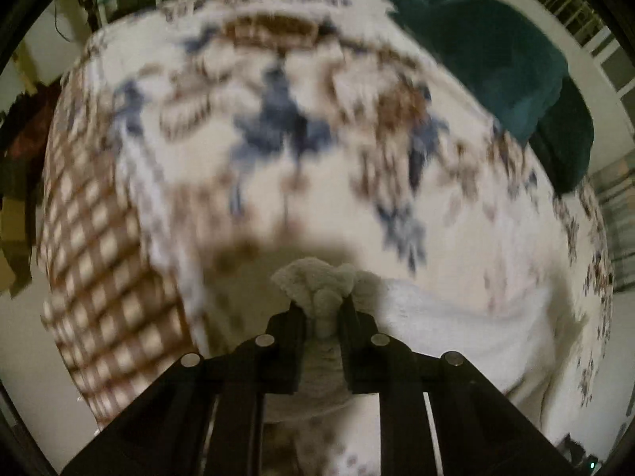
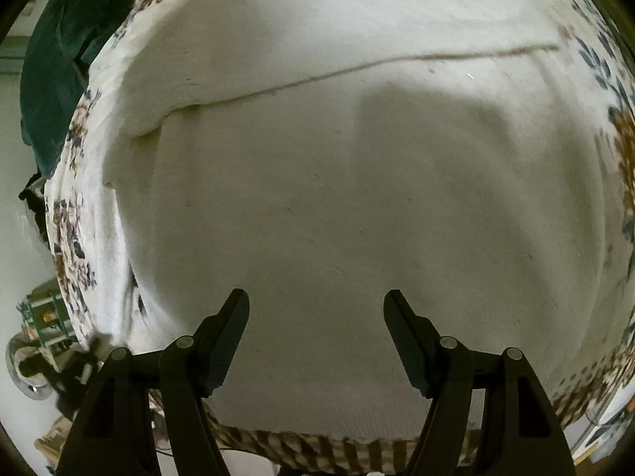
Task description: Fold small clothes
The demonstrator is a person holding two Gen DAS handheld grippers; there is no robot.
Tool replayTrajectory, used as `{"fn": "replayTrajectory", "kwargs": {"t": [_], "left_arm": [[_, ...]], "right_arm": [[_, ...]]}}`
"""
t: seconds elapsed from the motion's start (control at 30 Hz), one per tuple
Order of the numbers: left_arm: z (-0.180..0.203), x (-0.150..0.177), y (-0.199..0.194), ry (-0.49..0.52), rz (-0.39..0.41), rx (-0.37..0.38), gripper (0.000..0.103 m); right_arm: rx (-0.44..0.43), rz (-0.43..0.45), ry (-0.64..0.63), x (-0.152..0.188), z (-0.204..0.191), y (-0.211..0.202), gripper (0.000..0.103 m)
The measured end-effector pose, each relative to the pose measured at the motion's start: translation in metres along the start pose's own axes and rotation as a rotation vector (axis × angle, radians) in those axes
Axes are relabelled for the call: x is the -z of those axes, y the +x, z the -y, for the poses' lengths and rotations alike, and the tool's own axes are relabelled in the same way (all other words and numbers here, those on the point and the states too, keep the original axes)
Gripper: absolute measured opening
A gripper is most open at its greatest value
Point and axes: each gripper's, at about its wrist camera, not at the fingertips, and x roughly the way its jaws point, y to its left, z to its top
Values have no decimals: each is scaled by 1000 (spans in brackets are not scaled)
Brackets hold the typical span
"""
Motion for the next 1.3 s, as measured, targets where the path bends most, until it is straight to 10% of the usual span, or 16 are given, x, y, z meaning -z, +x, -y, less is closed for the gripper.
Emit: {"fn": "replayTrajectory", "kwargs": {"t": [0.17,0.43,0.6,0.97,1.07,1.17,1.3], "left_arm": [[-12,-57,12,-50,81,37,13],[-74,-49,40,-297,-69,193,27],[-122,-21,34,-472,-77,198,84],[-112,0,70,-722,-186,358,84],[-105,-12,77,-751,-116,297,78],[-88,-33,67,-621,-50,203,8],[-53,-59,46,-415,30,119,9]], "right_arm": [[-31,41,-1,-15,-38,7,72],[-39,10,-39,-13,-85,24,72],[-4,-9,-43,-9,-85,34,72],[178,82,24,-30,-75,40,72],[247,132,68,-39,-62,34,77],[222,144,119,-47,-44,29,77],[238,173,141,-54,-25,20,77]]}}
